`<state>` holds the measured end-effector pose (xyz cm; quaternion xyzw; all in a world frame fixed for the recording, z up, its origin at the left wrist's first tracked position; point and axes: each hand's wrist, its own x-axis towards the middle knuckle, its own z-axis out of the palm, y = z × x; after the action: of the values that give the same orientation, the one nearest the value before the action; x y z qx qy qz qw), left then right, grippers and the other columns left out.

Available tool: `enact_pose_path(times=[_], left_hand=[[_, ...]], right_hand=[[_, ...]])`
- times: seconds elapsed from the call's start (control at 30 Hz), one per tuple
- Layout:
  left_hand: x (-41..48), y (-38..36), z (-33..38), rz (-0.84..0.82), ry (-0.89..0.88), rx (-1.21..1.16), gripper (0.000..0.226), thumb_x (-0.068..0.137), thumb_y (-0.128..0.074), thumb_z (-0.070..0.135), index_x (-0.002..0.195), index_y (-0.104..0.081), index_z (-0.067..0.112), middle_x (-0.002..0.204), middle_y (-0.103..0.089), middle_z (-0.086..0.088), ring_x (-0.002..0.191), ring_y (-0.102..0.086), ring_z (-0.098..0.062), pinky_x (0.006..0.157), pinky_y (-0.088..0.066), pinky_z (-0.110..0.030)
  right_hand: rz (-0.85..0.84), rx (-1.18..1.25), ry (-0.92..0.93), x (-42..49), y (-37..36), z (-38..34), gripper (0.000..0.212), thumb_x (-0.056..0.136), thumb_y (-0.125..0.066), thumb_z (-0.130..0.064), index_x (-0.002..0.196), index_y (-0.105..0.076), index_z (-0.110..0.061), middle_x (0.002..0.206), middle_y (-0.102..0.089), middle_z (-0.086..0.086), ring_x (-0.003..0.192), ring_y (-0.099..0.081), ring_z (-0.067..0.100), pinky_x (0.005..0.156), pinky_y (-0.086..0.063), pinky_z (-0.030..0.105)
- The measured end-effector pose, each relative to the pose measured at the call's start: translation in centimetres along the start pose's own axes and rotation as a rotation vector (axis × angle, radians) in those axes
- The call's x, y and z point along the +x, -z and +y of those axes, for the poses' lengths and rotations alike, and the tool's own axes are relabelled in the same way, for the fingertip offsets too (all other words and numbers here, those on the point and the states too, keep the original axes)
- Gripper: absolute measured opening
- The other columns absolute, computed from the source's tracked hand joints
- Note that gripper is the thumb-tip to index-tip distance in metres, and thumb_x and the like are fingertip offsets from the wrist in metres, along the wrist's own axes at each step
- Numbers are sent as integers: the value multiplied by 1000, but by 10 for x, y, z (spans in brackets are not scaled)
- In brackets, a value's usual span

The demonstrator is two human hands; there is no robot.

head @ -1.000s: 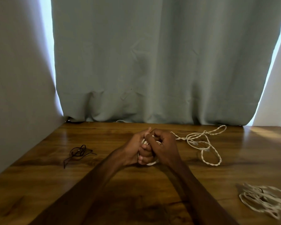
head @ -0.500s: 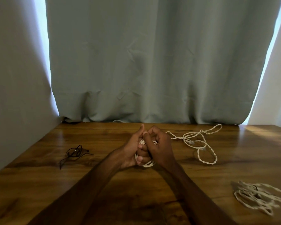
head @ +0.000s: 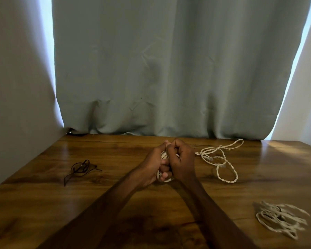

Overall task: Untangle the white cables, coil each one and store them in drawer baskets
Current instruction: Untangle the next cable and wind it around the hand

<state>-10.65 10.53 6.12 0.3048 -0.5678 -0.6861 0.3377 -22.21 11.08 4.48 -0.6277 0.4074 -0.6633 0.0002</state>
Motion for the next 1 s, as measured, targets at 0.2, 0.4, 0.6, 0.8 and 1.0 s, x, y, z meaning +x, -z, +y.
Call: enact_pose_path(times=[0.2, 0.4, 0.6, 0.8, 1.0], left_hand=[[1, 15, 0, -112, -8, 2, 65, 107, -31, 55, 75, -55, 4, 39, -39, -1, 28, -43, -14, 34, -27, -16], [5, -10, -12, 184, -107, 156, 68, 106, -31, 37, 42, -40, 15, 34, -33, -4, 30, -37, -18, 36, -25, -15], [3, -12, -21, 363, -183, 203, 66, 107, -32, 30, 46, -49, 13, 38, -41, -6, 30, -41, -19, 39, -32, -21], [-1, -10, -11, 317, -79, 26, 59, 103, -40, 26, 46, -47, 10, 38, -38, -5, 28, -38, -16, 33, -30, -16], [2, -2, -15, 407, -121, 106, 47, 102, -43, 22, 57, -54, 10, 43, -43, -3, 33, -39, -14, 38, -33, -20]], right_hand=[[-11, -16, -39, -1, -5, -3, 34, 89, -57, -24, 58, -43, -22, 49, -40, -7, 46, -36, 5, 46, -28, 20], [21, -160, -45, -1, -4, 8, 30, 82, -46, -32, 59, -45, -14, 52, -38, -9, 48, -34, 7, 48, -30, 30], [-43, -264, 32, -3, -6, 8, 32, 88, -42, -31, 65, -52, -11, 51, -46, 3, 46, -40, 15, 47, -34, 36], [29, -239, -36, -4, -10, 8, 33, 85, -44, -31, 59, -48, -10, 51, -42, -2, 46, -35, 12, 47, -32, 34], [30, -234, -80, -8, -15, 3, 34, 83, -44, -33, 58, -48, -9, 50, -44, 0, 47, -34, 10, 48, -30, 27]])
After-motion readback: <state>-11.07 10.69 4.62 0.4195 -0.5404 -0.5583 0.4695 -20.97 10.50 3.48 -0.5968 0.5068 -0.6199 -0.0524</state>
